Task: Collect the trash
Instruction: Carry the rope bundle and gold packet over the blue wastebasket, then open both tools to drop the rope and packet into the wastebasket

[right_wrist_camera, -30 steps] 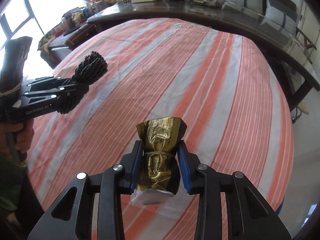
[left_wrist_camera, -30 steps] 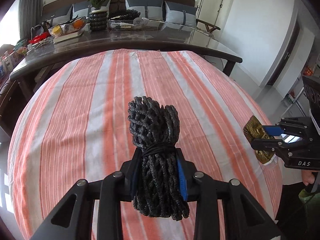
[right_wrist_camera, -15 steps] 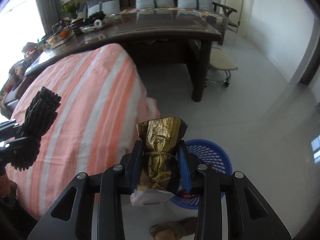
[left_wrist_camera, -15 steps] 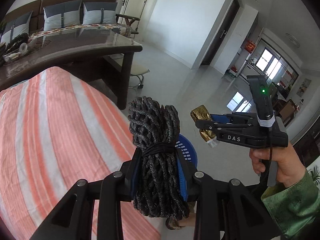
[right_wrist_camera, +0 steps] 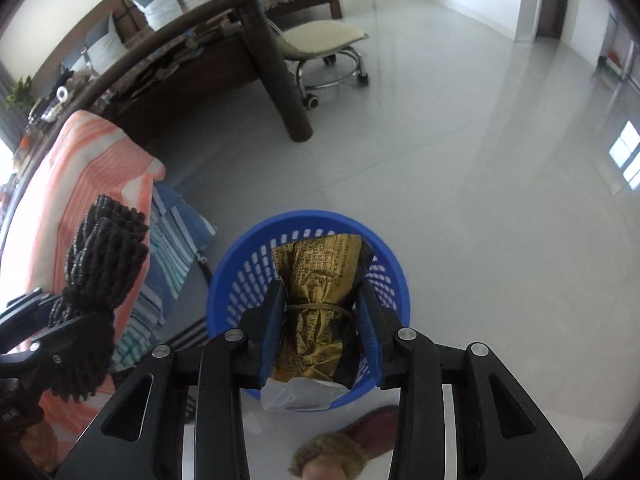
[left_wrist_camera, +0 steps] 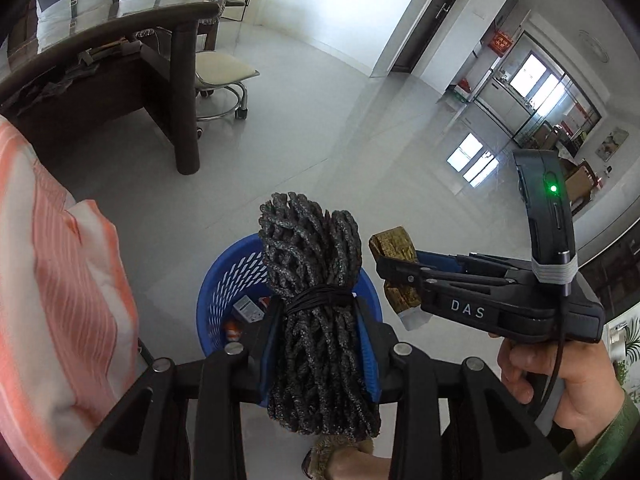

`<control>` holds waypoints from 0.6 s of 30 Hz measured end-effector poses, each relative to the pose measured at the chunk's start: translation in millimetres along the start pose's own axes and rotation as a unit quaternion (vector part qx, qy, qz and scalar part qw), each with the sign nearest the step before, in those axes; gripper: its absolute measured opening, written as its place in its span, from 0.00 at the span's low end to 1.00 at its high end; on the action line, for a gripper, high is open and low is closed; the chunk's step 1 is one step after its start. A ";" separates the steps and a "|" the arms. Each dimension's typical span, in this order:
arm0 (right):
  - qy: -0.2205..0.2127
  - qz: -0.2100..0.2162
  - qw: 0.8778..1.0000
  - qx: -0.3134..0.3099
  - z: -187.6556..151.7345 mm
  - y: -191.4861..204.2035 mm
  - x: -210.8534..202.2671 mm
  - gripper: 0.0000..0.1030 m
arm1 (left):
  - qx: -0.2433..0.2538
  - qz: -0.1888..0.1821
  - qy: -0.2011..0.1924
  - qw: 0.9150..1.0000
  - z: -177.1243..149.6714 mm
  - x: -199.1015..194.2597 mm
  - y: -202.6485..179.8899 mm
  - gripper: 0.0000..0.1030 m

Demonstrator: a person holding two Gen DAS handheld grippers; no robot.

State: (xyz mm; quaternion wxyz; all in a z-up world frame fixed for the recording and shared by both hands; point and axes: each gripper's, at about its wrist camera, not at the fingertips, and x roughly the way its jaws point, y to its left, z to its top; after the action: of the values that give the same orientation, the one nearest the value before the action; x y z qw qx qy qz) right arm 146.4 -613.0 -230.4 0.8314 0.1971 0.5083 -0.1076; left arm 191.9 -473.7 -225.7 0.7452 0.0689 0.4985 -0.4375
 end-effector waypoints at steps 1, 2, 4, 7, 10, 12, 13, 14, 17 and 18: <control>0.006 0.008 1.000 0.004 0.7 -5.0 6.2 0.38 | -0.002 0.004 0.003 1.000 -0.1 8.4 0.7 0.41; 0.014 0.015 1.000 0.006 0.5 -8.1 12.8 0.41 | -0.005 0.013 0.008 1.000 -0.2 15.2 1.0 0.51; 0.030 0.017 0.999 0.011 0.1 -12.4 25.3 0.47 | -0.015 0.025 0.012 1.000 0.6 23.6 3.7 0.52; 0.033 0.008 0.999 0.022 -2.0 -19.9 25.4 0.61 | -0.020 0.019 -0.011 1.000 2.2 8.0 3.2 0.52; -0.002 0.007 0.999 0.035 -1.4 -24.4 1.3 0.76 | 0.013 0.037 -0.062 0.997 1.0 -23.8 -14.6 0.52; -0.031 -0.004 0.999 0.044 -3.0 -25.4 -18.0 0.93 | 0.032 0.041 -0.084 0.995 -2.5 -49.0 -27.5 0.57; -0.046 -0.009 0.998 0.049 -5.4 -24.9 -29.8 0.97 | 0.038 0.041 -0.097 0.994 -5.6 -63.4 -34.0 0.73; -0.061 -0.013 0.997 0.055 -8.7 -23.8 -42.5 0.99 | 0.046 0.040 -0.111 0.992 -9.7 -77.7 -40.4 0.86; -0.108 -0.011 0.992 0.069 -26.9 -17.5 -80.5 1.00 | 0.074 0.025 -0.115 0.990 -27.7 -108.4 -59.9 1.00; -0.120 -0.015 0.990 0.070 -37.9 -15.1 -91.8 1.00 | 0.077 0.025 -0.112 0.990 -35.2 -114.8 -63.8 1.00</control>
State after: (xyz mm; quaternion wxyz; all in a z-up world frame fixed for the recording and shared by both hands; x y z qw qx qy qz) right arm 68.0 -612.0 -167.6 0.8691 0.2325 0.3986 -0.1781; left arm 108.1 -426.5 -129.6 0.7995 0.0889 0.3750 -0.4607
